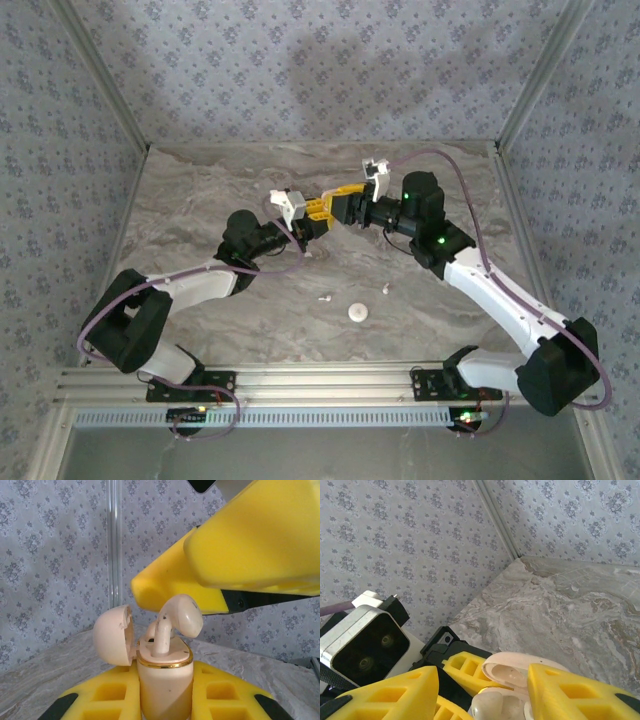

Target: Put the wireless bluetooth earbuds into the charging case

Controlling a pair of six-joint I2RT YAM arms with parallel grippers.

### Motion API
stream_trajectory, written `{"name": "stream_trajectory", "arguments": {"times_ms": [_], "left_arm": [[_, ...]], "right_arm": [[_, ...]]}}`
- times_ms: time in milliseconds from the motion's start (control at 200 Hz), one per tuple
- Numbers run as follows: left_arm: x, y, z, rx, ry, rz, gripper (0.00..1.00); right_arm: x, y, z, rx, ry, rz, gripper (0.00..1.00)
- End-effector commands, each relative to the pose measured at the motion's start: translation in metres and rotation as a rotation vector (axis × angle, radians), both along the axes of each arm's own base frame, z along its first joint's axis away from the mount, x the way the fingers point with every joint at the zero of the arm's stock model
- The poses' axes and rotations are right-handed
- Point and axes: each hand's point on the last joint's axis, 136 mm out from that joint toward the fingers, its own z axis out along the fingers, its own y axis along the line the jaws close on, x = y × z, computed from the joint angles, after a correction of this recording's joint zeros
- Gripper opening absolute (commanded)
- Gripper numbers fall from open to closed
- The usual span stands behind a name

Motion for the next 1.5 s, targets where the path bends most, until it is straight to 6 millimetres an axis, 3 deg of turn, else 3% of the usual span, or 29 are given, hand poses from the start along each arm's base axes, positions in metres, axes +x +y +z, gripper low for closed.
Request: {"name": "stream_trajectory", "arguments": {"times_ms": [0,430,660,964,1494], "left_arm": [[-0.005,0.001,0.021,-0.039,-0.071,-0.001,0.11],[-0.002,0.001,0.008,-0.007,-0.056,0.015,0.11],[-0.002,0.001,0.007,-0.003,-0.053,0.017,0.11],[-0.002,0.002,0.007,-0.004,-0.051,0.018,0.11],[-0.004,0.002,0.008,-0.003,-0.046,0.013,0.11]], "right_arm": [[-0.008,-0.003,0.031,0.045,-0.044,0.009,0.53],[-0.015,-0.012,0.039,0.056,-0.028,-0.014,0.53],[-0.022,-0.021,0.028,0.041,0.066,-0.021,0.41],[-0.023,-0.018,0.012,0.058,0.198,0.014,0.29],[-0.013,-0.012,0.01,0.07,0.197,0.031,0.28]]}}
